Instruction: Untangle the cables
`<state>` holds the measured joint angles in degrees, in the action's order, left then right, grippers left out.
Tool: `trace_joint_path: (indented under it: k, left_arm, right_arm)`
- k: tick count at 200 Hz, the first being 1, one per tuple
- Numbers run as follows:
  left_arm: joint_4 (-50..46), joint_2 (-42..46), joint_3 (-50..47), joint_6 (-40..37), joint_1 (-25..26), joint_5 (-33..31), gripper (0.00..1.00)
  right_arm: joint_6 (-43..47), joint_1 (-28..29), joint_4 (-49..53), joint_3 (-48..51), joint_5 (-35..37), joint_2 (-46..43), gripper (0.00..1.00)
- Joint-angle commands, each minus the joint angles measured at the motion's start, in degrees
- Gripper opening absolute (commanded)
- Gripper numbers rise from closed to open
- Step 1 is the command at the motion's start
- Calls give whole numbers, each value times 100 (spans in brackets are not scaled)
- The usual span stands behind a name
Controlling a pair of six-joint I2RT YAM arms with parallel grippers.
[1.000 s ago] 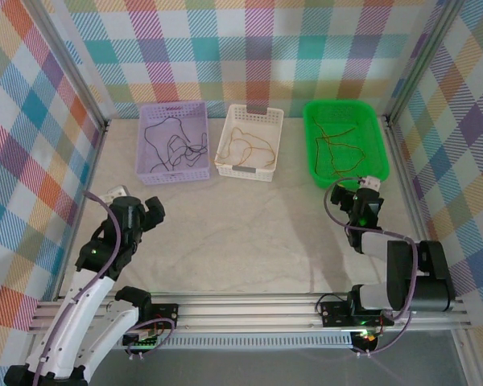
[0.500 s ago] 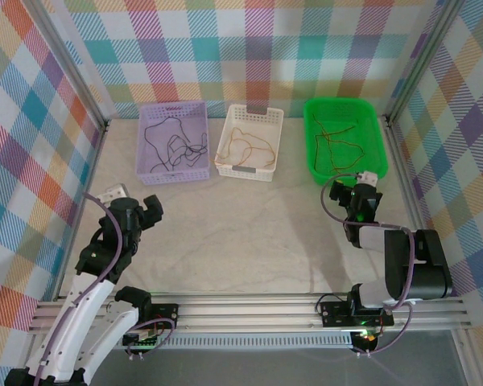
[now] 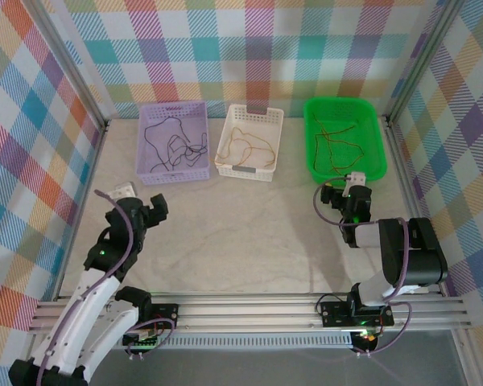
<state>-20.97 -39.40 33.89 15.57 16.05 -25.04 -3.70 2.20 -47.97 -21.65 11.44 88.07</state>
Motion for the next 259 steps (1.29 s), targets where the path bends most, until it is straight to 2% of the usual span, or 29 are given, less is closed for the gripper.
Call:
trace_joint_path:
  k: [1, 28, 43, 53, 73, 123, 142, 168, 259]
  left_arm:
    - [1213, -358, -217, -556, 38, -245, 100]
    - [2906, -1079, -744, -1436, -103, -402, 100]
    - [3896, -1594, -1032, -1711, -334, -197, 100]
    - [4391, -1959, -1144, -1769, -535, 176, 100]
    - [5282, -2791, -1260, -1802, -739, 495, 100]
    - [6794, -4758, -1130, -1748, -830, 865, 100]
    - [7038, -5059, -1114, -1687, -923, 989, 100]
    - [6766, -5038, -1003, -1573, -1142, 1418, 100]
    - [6853, -5010, -1060, -1610, -1077, 1290, 100]
  right_arm:
    - [99, 2, -242, -39, -87, -24, 100]
    - [99, 9, -247, -32, -85, -20, 100]
    - [104, 7, -255, -33, -96, -21, 100]
    - [106, 8, -249, -39, -95, -18, 100]
    - [105, 7, -248, -41, -99, -18, 100]
    - [117, 8, -239, -38, -125, -25, 100]
    - [120, 9, -231, -50, -129, -18, 100]
    - [124, 9, -230, -50, -139, -18, 100]
    - [129, 8, -237, -41, -144, -28, 100]
